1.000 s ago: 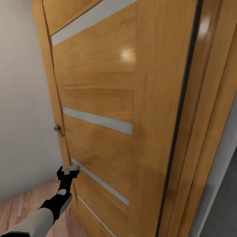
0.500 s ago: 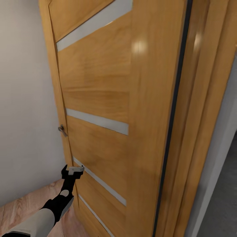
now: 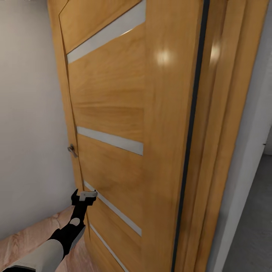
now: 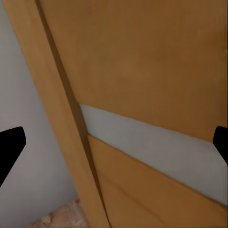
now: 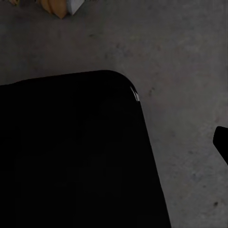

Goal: Move the two storage containers from the living room to the garage. In the garage, place one container on the floor and stack the other container on top of it (either order is fine).

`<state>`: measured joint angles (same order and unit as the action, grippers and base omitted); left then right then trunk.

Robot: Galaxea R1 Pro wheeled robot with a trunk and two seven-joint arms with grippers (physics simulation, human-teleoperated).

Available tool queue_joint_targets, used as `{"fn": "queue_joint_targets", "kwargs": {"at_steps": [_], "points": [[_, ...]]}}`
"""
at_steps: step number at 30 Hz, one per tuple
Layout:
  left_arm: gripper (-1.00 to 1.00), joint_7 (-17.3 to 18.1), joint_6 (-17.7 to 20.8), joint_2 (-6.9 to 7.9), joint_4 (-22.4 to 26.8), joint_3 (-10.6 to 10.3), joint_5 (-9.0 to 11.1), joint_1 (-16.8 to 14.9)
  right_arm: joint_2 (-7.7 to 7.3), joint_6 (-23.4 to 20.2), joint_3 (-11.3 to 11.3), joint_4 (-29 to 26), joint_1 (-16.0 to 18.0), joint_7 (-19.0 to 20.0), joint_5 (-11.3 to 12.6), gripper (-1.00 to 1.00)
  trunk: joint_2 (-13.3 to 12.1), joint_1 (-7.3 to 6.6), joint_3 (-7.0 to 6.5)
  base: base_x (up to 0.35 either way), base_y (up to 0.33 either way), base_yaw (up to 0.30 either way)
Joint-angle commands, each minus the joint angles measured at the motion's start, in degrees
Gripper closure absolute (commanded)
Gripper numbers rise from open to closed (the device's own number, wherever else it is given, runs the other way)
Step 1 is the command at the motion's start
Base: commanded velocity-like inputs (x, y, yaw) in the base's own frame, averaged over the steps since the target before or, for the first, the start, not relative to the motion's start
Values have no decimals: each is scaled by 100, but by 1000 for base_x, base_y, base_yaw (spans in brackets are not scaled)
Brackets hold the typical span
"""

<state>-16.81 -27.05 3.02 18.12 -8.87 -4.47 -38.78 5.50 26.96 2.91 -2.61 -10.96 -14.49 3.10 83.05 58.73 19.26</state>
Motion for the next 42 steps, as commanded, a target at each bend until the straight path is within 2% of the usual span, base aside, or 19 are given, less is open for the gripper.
{"fn": "queue_joint_targets", "kwargs": {"at_steps": [1,11,20,29,36,42], "points": [[-100,-22,24,-6,7,-121,-148,-7,3,20,25,-11,-3,16,31,-100,3,0,-3,0,0,-89],[-100,-18,24,-65,7,-137,-151,-7,4,20,25,-8,-15,16,16,-100,3,0,-76,0,0,-88],[-100,-15,24,-255,7,-146,-165,-7,0,20,27,-5,-26,16,15,-100,3,0,-125,0,0,-74],[-100,-15,24,-307,7,-158,-173,-7,-4,20,29,-3,-29,16,8,-100,3,0,-133,0,0,-12],[-100,-12,24,-494,-4,-163,-196,-7,-5,20,33,-2,-29,16,6,-100,3,0,-133,0,0,-1],[-100,-7,24,-538,-11,-167,-202,-7,-11,20,34,-2,-29,16,6,-100,3,0,-133,0,0,0]]}}
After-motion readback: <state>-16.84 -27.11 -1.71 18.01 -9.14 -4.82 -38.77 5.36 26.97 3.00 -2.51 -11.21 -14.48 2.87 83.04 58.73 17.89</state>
